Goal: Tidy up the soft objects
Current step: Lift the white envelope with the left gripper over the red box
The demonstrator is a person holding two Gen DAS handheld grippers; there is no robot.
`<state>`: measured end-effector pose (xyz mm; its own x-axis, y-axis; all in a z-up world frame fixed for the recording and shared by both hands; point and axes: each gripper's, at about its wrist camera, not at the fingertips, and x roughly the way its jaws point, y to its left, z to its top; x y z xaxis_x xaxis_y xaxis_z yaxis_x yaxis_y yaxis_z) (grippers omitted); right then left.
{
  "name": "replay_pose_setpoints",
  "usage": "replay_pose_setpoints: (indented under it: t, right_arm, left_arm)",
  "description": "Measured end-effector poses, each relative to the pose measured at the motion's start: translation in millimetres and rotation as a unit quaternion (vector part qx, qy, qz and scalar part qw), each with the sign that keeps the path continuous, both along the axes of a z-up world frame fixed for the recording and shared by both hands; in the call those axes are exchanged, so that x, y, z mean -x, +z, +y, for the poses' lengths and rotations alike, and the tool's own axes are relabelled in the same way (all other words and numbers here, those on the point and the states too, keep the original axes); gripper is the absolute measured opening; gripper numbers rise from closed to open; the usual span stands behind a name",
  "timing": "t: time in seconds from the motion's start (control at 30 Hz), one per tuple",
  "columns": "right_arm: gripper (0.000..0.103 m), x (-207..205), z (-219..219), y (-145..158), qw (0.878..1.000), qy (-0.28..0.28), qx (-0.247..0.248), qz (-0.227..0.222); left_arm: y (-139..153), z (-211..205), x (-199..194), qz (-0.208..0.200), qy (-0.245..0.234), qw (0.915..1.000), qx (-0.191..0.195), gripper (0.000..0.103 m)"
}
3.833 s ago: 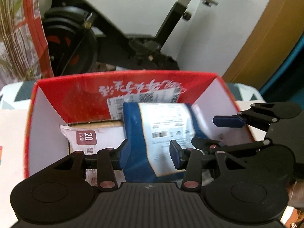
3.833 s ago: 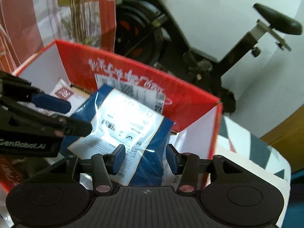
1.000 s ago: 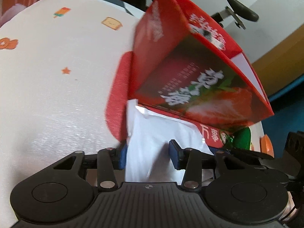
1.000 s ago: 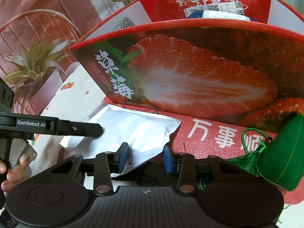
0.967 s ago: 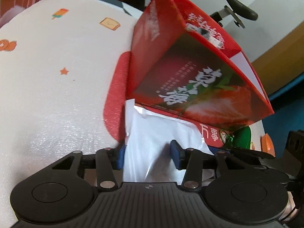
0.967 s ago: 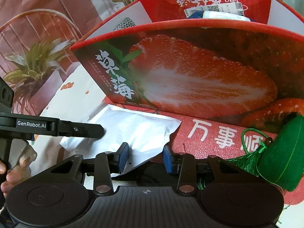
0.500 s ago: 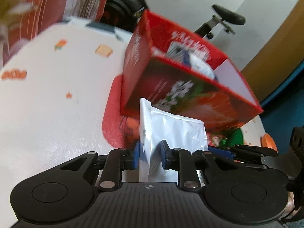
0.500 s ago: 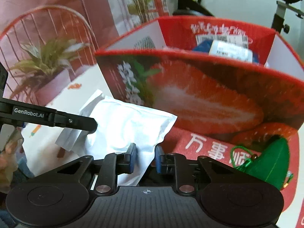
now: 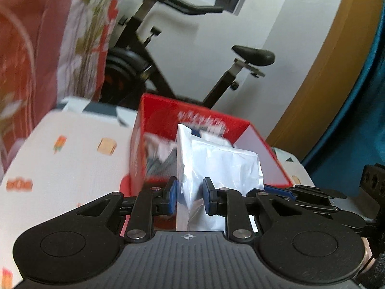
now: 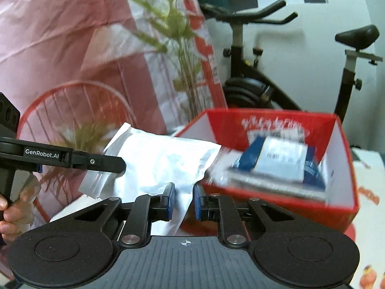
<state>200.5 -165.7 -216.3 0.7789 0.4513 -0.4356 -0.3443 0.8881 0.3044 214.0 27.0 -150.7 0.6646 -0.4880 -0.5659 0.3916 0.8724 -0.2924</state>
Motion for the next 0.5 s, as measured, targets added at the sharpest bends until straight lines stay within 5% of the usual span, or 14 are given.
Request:
replay_pose_setpoints:
  t: [0.3,0.5]
  right_arm:
    - [0.016,-42.0,-27.7,26.6,0.998,-0.043,0.030,-0.032]
    - [0.016,-84.7,-48.1,9.2,0.995,-0.071,0.074,0.008]
  left_arm:
    - [6.6,-43.2,-60.2,0.007,-0.028,0.9995,-0.010,0.024]
    - [-21.7,-79.2,-100.4,0.044,-0.054,0.9959,-0.057,0.024]
